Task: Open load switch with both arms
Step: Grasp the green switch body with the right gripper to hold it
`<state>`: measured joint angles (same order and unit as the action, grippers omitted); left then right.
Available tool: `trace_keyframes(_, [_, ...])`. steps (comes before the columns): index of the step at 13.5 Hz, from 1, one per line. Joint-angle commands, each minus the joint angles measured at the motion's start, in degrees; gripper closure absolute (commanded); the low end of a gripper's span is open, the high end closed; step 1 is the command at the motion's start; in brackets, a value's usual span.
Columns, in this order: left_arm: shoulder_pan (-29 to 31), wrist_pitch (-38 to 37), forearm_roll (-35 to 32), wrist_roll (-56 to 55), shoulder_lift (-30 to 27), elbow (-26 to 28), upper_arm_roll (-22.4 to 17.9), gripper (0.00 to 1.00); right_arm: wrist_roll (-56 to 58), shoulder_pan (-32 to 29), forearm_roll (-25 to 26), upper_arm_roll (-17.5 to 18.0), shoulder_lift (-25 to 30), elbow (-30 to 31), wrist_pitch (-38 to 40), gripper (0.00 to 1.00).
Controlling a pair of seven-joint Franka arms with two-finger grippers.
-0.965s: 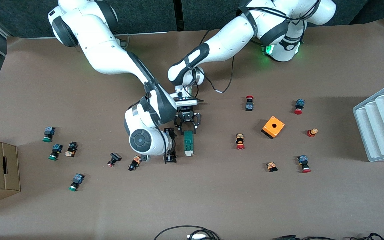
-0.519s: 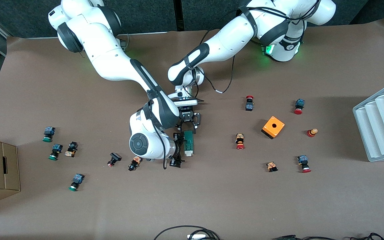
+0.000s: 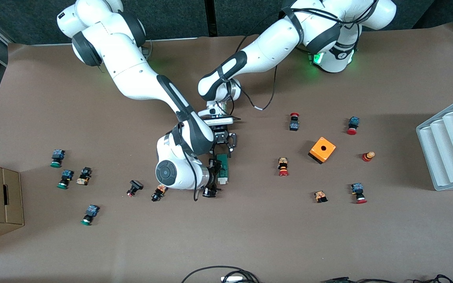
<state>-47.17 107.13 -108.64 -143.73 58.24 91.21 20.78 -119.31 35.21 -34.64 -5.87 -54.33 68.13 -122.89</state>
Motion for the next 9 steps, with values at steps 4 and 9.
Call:
trace_keyframes(4, [-0.8,-0.3,-0.5,-1.5,0.9,-1.0,-0.6,0.28,-1.5,0.0,-2.8,0.0,-3.1,-3.9,-0.9,0.23])
trace_keyframes(9, [-0.8,-0.3,-0.5,-1.6,0.9,-1.0,-0.6,0.27,-1.7,0.0,-2.8,0.0,-3.2,-3.9,-0.9,0.26])
